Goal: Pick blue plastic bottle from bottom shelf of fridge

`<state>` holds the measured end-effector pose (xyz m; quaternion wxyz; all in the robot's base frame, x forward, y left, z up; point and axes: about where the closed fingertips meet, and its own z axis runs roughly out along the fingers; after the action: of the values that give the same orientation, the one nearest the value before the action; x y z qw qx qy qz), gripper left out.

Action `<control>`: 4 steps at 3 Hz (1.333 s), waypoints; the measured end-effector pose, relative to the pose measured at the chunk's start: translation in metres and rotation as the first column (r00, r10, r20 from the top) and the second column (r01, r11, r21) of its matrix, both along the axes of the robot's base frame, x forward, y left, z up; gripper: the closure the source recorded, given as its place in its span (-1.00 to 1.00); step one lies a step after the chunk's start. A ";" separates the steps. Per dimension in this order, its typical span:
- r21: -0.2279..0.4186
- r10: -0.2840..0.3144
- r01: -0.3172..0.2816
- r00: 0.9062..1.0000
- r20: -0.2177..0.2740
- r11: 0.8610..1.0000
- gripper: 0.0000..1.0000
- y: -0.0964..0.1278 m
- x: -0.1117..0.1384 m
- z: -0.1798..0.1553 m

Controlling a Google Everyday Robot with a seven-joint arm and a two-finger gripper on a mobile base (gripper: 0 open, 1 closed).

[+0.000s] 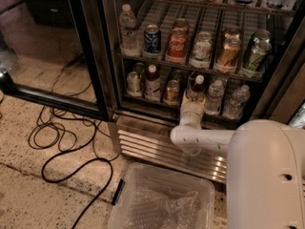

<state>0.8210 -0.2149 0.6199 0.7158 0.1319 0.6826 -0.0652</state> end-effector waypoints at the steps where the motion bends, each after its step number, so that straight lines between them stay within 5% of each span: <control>1: 0.012 -0.002 0.002 1.000 0.003 1.000 1.00 -0.001 -0.002 0.003; 4: 0.060 -0.002 0.001 1.000 0.001 0.998 1.00 -0.005 -0.011 0.012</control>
Offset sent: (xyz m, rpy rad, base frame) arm -0.0595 -0.0240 0.0816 0.2280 -0.0551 -0.0229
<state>0.8097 -0.2197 0.6322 0.7119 0.1537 0.6838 -0.0453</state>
